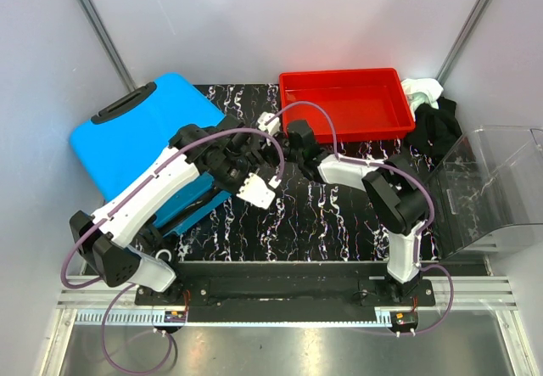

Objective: Open, take out, and arrange the luggage

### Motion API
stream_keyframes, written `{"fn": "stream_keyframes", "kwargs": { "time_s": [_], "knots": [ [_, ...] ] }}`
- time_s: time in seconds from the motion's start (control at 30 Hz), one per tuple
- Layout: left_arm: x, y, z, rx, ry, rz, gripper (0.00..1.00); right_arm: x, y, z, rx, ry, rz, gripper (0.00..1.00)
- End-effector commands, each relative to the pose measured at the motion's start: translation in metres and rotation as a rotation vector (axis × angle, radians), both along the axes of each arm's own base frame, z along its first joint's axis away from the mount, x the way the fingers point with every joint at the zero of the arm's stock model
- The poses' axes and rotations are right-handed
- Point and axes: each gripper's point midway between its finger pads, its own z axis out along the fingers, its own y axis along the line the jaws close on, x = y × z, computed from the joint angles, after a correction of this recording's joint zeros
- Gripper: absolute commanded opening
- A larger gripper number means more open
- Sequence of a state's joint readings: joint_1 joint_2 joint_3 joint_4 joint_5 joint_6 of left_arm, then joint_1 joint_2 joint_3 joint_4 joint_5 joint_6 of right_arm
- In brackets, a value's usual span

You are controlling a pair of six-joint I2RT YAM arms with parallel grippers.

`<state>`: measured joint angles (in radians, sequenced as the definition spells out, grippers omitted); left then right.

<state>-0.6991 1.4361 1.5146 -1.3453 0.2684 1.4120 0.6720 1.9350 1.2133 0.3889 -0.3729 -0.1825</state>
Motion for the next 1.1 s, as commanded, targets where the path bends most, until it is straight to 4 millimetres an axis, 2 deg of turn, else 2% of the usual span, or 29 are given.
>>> {"fn": "stream_keyframes", "kwargs": {
  "time_s": [0.0, 0.03, 0.07, 0.1, 0.13, 0.2, 0.3, 0.4, 0.43, 0.6, 0.67, 0.8, 0.9, 1.07],
  "knots": [
    [-0.010, 0.014, 0.011, 0.038, 0.031, 0.079, 0.00, 0.008, 0.028, 0.095, 0.238, -0.372, 0.132, 0.00],
    [0.007, 0.006, 0.016, -0.001, -0.038, 0.109, 0.01, 0.004, 0.032, 0.092, 0.234, -0.361, 0.141, 0.00],
    [0.022, 0.009, 0.019, 0.001, -0.101, 0.189, 0.13, 0.001, 0.033, 0.093, 0.239, -0.354, 0.144, 0.00],
    [0.032, 0.009, 0.020, -0.012, -0.150, 0.229, 0.39, -0.003, 0.034, 0.092, 0.255, -0.321, 0.148, 0.00],
    [0.050, 0.002, 0.026, -0.054, -0.222, 0.268, 0.54, -0.006, 0.035, 0.091, 0.266, -0.299, 0.154, 0.00],
    [0.061, 0.007, 0.027, -0.052, -0.278, 0.321, 0.76, -0.012, 0.038, 0.090, 0.292, -0.237, 0.169, 0.00],
    [0.068, 0.008, 0.018, -0.042, -0.309, 0.352, 0.91, -0.018, 0.039, 0.082, 0.296, -0.167, 0.153, 0.00],
    [0.077, 0.002, 0.019, -0.073, -0.326, 0.396, 0.94, -0.020, 0.040, 0.077, 0.296, -0.105, 0.122, 0.00],
    [0.081, -0.003, 0.020, -0.090, -0.332, 0.405, 0.99, -0.020, 0.038, 0.072, 0.288, -0.071, 0.108, 0.00],
    [0.103, -0.013, 0.012, -0.103, -0.371, 0.447, 0.99, -0.032, 0.045, 0.069, 0.313, 0.050, 0.106, 0.00],
    [0.106, -0.015, 0.004, -0.081, -0.373, 0.419, 0.99, -0.039, 0.047, 0.074, 0.320, 0.046, 0.116, 0.00],
    [0.100, -0.012, -0.016, 0.008, -0.339, 0.313, 0.99, -0.064, 0.057, 0.077, 0.324, 0.051, 0.154, 0.00],
    [0.106, -0.006, -0.020, 0.076, -0.366, 0.242, 0.99, -0.078, 0.062, 0.080, 0.338, 0.066, 0.176, 0.00],
    [0.113, 0.002, -0.014, 0.139, -0.368, 0.116, 0.99, -0.096, 0.067, 0.082, 0.401, 0.126, 0.209, 0.00]
  ]
}}
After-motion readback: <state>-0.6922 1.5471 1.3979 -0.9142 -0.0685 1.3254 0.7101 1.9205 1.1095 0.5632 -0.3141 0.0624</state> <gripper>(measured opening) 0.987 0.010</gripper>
